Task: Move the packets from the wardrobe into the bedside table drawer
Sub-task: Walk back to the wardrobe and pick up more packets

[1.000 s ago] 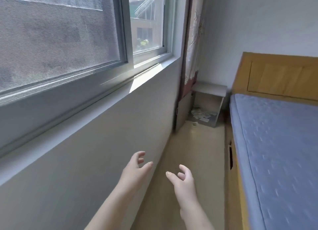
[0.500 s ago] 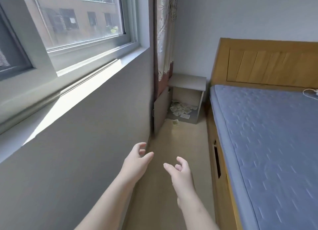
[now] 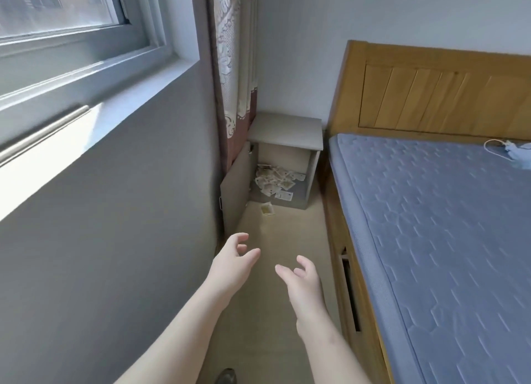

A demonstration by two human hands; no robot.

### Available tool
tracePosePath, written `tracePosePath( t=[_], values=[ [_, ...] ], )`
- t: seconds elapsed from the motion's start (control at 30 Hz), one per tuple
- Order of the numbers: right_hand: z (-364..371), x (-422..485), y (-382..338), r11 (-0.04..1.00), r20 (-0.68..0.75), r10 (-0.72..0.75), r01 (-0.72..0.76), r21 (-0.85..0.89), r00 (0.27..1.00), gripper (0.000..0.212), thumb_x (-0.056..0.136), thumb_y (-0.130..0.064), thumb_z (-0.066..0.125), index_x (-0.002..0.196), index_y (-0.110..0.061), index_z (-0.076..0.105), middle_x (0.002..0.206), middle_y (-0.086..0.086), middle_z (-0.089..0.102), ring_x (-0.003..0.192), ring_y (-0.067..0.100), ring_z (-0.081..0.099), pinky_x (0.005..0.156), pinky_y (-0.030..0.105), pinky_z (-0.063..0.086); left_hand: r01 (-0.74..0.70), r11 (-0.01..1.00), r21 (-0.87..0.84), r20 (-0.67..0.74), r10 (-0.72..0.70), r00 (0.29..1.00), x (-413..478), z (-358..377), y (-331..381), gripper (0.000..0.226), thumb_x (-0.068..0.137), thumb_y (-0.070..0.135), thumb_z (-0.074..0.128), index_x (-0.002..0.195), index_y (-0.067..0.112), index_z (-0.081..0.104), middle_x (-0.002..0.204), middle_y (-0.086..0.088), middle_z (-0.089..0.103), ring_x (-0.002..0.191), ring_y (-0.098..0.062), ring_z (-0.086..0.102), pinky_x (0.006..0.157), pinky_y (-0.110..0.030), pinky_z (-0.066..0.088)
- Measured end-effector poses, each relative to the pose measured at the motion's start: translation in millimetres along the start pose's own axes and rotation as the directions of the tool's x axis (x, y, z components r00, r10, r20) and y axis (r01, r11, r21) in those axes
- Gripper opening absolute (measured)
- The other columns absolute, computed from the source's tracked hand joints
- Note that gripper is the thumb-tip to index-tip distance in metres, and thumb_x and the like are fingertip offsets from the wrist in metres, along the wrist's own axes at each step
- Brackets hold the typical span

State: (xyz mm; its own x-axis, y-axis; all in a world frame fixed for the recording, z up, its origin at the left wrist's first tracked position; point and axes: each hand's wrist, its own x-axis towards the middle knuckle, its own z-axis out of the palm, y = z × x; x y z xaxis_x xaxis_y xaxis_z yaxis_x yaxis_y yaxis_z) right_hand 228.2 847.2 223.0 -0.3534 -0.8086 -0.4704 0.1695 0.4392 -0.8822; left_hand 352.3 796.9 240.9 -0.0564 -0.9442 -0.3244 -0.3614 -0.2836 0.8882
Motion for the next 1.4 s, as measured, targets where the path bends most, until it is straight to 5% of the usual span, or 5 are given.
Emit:
tracePosePath(
  t=[0.3,0.67,1.03,1.27,1.4],
  values=[
    [61.0,139.3,-85.9,0.997,-0.043,0.002,0.002,0.083,0.999,0.062,0.087,-0.026,0.065,0.141,-0.03,0.035,0.145,-0.001,0.037,0.111,0.014,0.044,0.093,0.029,0.033,0.012,0.999,0.052,0.079,-0.016,0.997,174.2,-8.1,62.3,0.043,0.093,0.029,0.054,0.134,0.028,0.043,0.128,0.004,0.05,0.107,-0.012,0.049,0.087,-0.023,0.036],
    [39.4,349.7,-163.3,0.996,-0.101,0.037,-0.029,0.085,0.994,0.062,0.087,-0.024,0.065,0.142,-0.027,0.035,0.146,0.003,0.038,0.113,0.016,0.045,0.092,0.028,0.033,0.007,0.992,0.126,0.066,-0.016,0.998,378.0,51.8,136.1,0.039,0.093,0.026,0.055,0.131,0.024,0.046,0.119,0.003,0.053,0.1,-0.014,0.051,0.082,-0.023,0.036],
    [38.1,529.7,-230.6,0.992,-0.016,0.116,-0.117,-0.055,0.993,0.062,0.088,-0.023,0.065,0.142,-0.024,0.036,0.143,0.004,0.041,0.121,0.019,0.045,0.089,0.028,0.034,0.122,0.989,0.08,0.03,-0.125,0.992,546.3,95.3,180.5,0.044,0.094,0.026,0.055,0.136,0.02,0.043,0.124,0.001,0.055,0.114,-0.018,0.051,0.093,-0.025,0.037],
    [52.1,619.0,-254.7,0.975,-0.105,0.168,-0.181,-0.133,0.98,0.063,0.087,-0.021,0.067,0.142,-0.021,0.037,0.139,0.008,0.044,0.119,0.021,0.048,0.086,0.027,0.034,0.161,0.98,0.114,0.121,-0.174,0.977,657.3,109.0,181.7,0.044,0.094,0.023,0.054,0.136,0.018,0.042,0.13,-0.005,0.053,0.107,-0.018,0.052,0.086,-0.022,0.035],
    [54.6,670.4,-270.6,0.96,-0.167,0.173,-0.204,-0.193,0.971,0.061,0.086,-0.02,0.067,0.14,-0.019,0.039,0.139,0.009,0.044,0.117,0.021,0.049,0.091,0.029,0.037,0.169,0.978,0.125,0.165,-0.189,0.968,712.5,116.7,190.5,0.046,0.094,0.023,0.054,0.138,0.017,0.041,0.132,-0.006,0.052,0.119,-0.02,0.05,0.088,-0.019,0.033]
  ],
)
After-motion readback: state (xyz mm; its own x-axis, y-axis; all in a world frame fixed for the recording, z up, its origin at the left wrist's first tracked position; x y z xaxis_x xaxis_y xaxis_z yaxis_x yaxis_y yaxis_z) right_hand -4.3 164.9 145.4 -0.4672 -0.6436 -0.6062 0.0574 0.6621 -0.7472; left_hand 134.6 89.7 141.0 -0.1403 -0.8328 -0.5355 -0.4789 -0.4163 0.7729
